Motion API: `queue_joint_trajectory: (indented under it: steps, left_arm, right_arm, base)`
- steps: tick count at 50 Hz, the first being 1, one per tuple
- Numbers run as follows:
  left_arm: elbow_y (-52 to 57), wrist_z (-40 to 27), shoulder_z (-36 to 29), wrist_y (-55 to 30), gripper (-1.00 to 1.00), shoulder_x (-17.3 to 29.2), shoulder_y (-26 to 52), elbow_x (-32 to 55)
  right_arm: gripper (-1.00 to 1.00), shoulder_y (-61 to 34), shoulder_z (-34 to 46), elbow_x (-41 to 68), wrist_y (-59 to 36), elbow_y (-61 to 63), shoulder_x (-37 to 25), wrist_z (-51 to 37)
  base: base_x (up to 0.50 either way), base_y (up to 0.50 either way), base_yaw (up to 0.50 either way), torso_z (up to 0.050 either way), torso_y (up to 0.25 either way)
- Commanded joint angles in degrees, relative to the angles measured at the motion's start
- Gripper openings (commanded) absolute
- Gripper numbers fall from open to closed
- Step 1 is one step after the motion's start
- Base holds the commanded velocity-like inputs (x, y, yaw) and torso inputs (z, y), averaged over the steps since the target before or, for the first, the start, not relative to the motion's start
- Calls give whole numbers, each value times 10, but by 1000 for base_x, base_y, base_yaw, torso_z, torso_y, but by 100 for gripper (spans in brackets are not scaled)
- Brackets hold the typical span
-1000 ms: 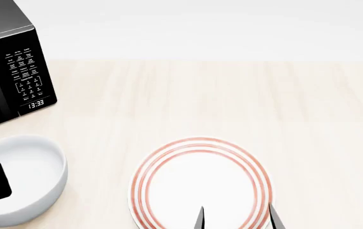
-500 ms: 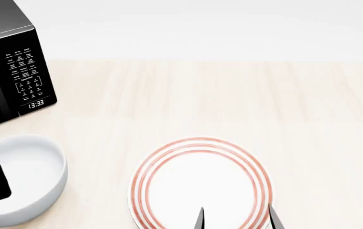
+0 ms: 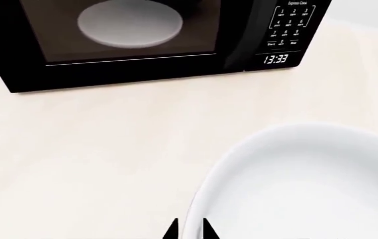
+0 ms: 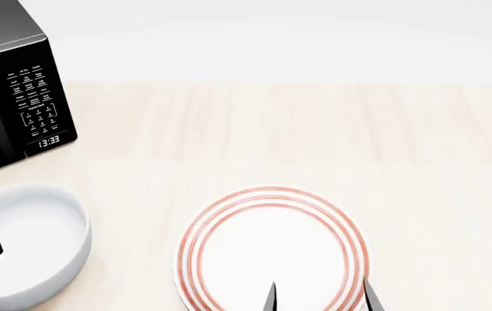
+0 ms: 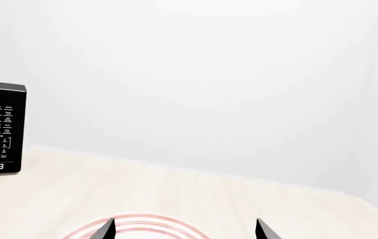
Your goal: Pick up the white bowl and put it on the plate.
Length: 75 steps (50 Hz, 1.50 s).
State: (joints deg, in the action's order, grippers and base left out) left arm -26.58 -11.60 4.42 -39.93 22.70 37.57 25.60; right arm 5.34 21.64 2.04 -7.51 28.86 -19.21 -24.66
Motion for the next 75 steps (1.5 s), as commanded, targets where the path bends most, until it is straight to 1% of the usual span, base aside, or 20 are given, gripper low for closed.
queue_joint_trajectory:
  steps: [1,10,15,26,33,38,47,57,75]
  left_arm:
    - [-6,3,2,9,-100,-3,-5,14]
    - [32,1,22,4,-100,-7,-16,37]
    - [73,-3,21,-14,-100,-10,-20,48]
    - [113,-12,23,-34,-100,-10,-15,60]
    - [192,-27,27,-80,-100,-12,-24,90]
    - [228,-35,28,-107,-100,-18,-19,109]
    - [213,-23,-3,-109,-100,-38,6,109]
    - [236,-30,-23,-136,-100,-52,28,121]
    - [193,-33,-65,-147,-100,-112,115,126]
  right_arm:
    - [100,-1,2,1,0,-1,-2,-1]
    - [100,-1,5,-1,0,-1,-2,-3]
    - [100,-1,7,-1,-1,0,-3,-4]
    - [100,-3,7,1,-3,1,-5,-5]
    - [100,-4,9,0,-2,-3,-5,-6]
    - [100,-3,9,1,1,-3,-6,-7]
    - [100,-2,8,2,0,1,-9,-10]
    - [100,-2,9,3,1,-1,-10,-11]
    - [100,-4,12,7,4,-7,-11,-11]
  base:
    - [0,0,0,0,0]
    - [0,0,0,0,0]
    - [0,0,0,0,0]
    - [0,0,0,0,0]
    - [0,0,0,0,0]
    - [0,0,0,0,2]
    - [0,0,0,0,0]
    - [0,0,0,0,0]
    - [0,0,0,0,1]
